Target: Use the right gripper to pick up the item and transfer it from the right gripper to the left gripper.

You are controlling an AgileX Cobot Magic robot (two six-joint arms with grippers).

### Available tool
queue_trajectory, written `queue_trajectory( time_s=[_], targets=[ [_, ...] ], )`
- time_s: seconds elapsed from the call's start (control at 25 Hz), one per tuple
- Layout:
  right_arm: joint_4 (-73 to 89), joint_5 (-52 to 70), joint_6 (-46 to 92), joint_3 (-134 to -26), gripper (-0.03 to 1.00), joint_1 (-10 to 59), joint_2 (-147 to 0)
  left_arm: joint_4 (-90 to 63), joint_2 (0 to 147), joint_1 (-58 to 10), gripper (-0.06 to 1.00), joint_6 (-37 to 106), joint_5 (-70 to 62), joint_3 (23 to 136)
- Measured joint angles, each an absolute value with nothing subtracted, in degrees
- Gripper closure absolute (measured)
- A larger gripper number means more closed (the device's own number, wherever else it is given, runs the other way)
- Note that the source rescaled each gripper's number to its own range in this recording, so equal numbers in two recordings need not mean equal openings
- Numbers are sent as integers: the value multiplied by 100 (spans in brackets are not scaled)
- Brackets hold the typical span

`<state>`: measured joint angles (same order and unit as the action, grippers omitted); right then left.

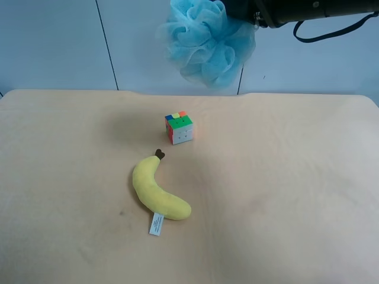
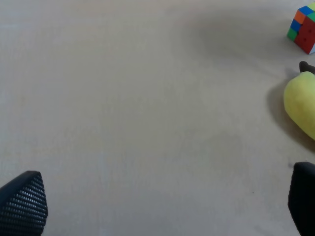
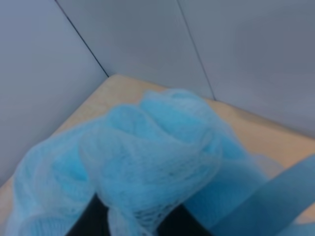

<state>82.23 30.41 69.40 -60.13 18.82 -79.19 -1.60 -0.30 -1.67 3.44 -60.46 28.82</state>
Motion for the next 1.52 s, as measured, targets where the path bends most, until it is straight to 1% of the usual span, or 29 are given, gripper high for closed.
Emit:
queue_trajectory(
  time_s=[0.24,0.36,0.52,0.68,0.8,0.84,1.0,1.24,1.52],
  targets=[
    [8223,3041,6978,-6013,95,1882,-7919,-200,-30,-167,-5,344,-6020,2891],
    [8223,3041,6978,-6013,95,1882,-7919,-313,44,-167,-5,344,-5939,3083],
    [8223,3045,6978,-6013,96,1882,-7919,-368,655,-167,-5,362,-5834,3418],
    [8223,3045,6978,-6013,96,1882,-7919,-617,1490,-167,-5,687,-5637,3688],
    [8289,3045,6978,-6013,96,1882,-7919,-1339,2039,-167,-5,1158,-5360,3770],
    [8337,3052,6978,-6013,96,1882,-7919,-1339,2039,-167,-5,1158,-5360,3770],
    [8680,3222,7123,-6013,96,1882,-7919,-2490,2625,-167,-5,2067,-4890,3796],
    [9456,3819,7598,-6013,96,1882,-7919,-4258,3508,-167,-5,3543,-4461,3796],
    [9911,4187,7840,-6013,96,1882,-7919,-6654,4533,-167,-5,5672,-4532,3796]
  ],
)
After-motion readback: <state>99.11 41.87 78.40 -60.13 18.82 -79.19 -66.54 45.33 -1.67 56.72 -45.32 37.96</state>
